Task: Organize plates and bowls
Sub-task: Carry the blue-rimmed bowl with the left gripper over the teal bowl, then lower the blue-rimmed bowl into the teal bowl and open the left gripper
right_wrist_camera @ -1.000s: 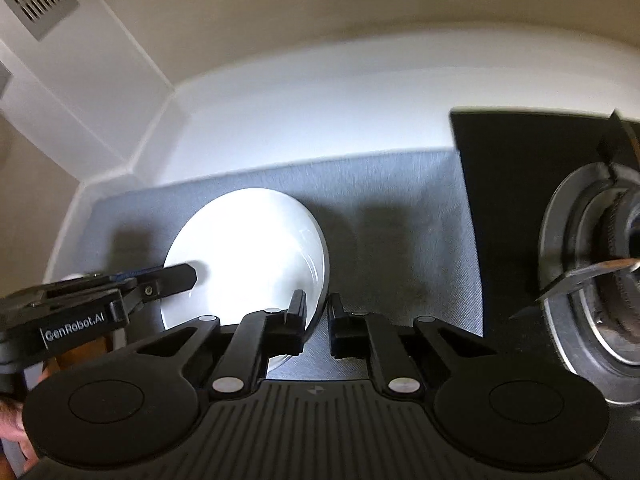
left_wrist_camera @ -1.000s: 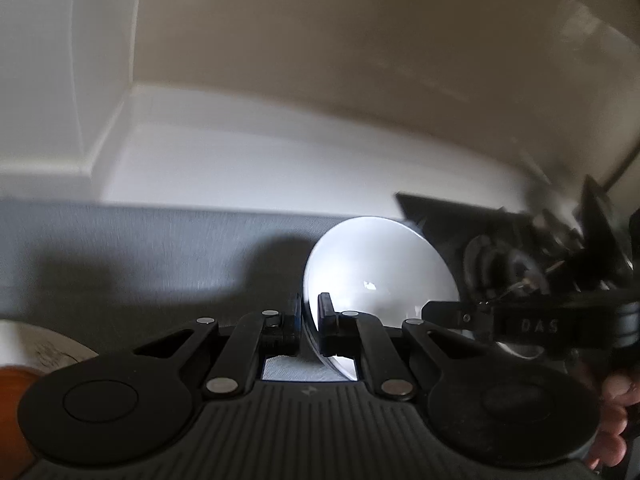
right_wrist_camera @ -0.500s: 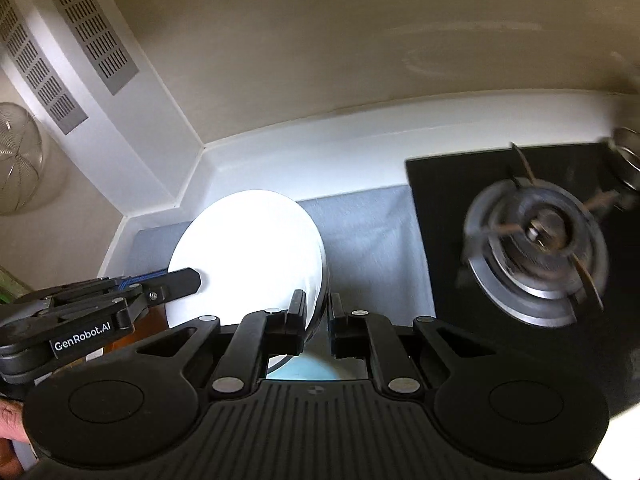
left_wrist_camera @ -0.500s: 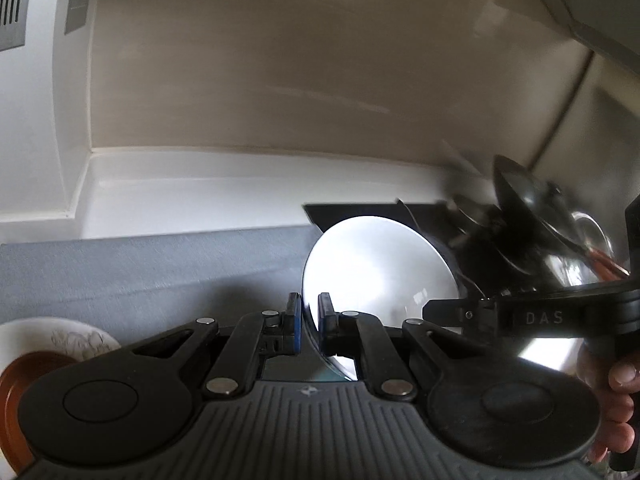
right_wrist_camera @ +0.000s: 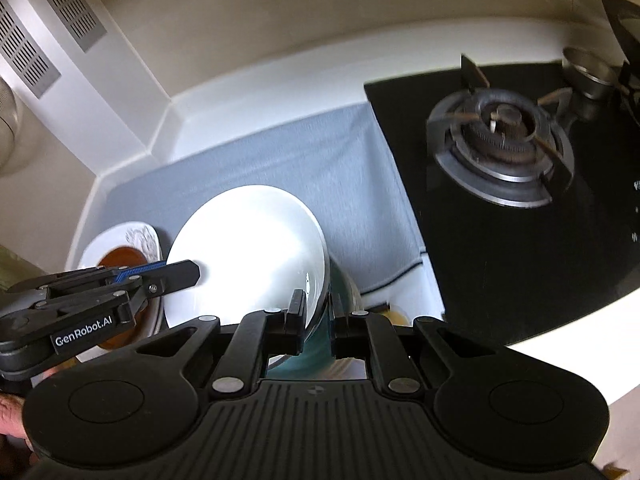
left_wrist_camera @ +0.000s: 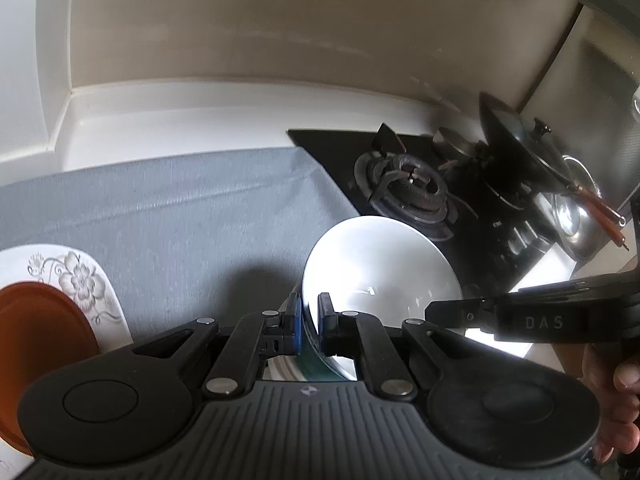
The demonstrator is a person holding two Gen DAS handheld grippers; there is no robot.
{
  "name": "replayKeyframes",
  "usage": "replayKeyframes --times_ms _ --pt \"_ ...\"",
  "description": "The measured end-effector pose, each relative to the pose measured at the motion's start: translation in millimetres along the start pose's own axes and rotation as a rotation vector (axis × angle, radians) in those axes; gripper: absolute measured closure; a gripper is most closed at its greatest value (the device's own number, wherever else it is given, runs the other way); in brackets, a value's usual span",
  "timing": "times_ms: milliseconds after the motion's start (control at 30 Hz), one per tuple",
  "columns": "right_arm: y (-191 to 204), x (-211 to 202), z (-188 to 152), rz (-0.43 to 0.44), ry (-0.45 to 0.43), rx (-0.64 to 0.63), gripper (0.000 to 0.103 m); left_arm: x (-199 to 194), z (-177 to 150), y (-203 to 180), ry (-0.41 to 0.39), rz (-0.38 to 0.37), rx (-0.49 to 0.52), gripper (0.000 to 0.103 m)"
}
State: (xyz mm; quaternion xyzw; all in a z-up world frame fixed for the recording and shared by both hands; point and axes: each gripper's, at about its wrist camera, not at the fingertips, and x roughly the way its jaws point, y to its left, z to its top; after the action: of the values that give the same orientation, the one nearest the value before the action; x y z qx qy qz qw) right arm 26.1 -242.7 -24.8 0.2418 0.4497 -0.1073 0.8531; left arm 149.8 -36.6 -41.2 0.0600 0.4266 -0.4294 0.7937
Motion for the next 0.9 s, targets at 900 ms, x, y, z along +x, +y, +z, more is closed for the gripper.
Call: replayKeyframes --times_ms 900 --pt "7.2 24.3 -3.2 -0.072 0.085 0.016 0.090 17.7 -10.4 10.1 0.044 0.002 -0.017 0.096"
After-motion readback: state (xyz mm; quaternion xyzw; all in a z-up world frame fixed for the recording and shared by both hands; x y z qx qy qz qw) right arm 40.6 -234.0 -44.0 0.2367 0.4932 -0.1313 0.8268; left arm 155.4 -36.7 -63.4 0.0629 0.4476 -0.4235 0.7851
